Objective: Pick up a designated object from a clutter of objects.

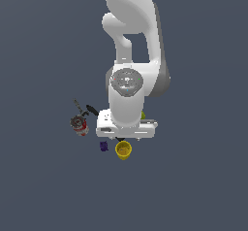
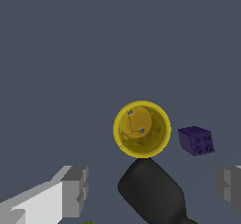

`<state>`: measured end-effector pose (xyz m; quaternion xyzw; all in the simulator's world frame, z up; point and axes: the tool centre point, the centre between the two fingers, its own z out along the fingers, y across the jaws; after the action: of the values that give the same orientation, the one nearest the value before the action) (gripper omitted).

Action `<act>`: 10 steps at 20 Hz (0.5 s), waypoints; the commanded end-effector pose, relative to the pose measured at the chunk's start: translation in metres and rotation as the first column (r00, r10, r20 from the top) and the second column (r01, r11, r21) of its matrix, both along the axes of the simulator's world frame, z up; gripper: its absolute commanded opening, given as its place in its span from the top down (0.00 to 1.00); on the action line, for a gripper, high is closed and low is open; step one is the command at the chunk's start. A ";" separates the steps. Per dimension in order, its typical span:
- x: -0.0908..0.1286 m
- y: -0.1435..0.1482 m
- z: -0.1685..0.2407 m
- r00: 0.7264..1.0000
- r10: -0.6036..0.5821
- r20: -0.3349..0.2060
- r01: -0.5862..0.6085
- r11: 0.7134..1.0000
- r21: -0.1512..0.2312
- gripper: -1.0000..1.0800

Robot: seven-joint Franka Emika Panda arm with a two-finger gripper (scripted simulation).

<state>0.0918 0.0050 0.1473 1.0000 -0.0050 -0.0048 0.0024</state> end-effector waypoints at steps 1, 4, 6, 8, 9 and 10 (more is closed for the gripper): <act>0.006 -0.002 -0.017 1.000 -0.006 0.004 0.006 1.000 0.002 0.04; 0.010 -0.004 -0.033 1.000 -0.012 0.007 0.012 1.000 0.003 0.04; 0.012 -0.005 -0.041 1.000 -0.014 0.008 0.014 1.000 0.004 0.04; 0.013 -0.006 -0.046 1.000 -0.016 0.009 0.016 1.000 0.004 0.04; 0.014 -0.006 -0.048 1.000 -0.017 0.009 0.017 1.000 0.005 0.04; 0.014 -0.006 -0.050 1.000 -0.017 0.009 0.017 1.000 0.005 0.04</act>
<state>0.1045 -0.0010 0.1005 0.9999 -0.0131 -0.0011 0.0002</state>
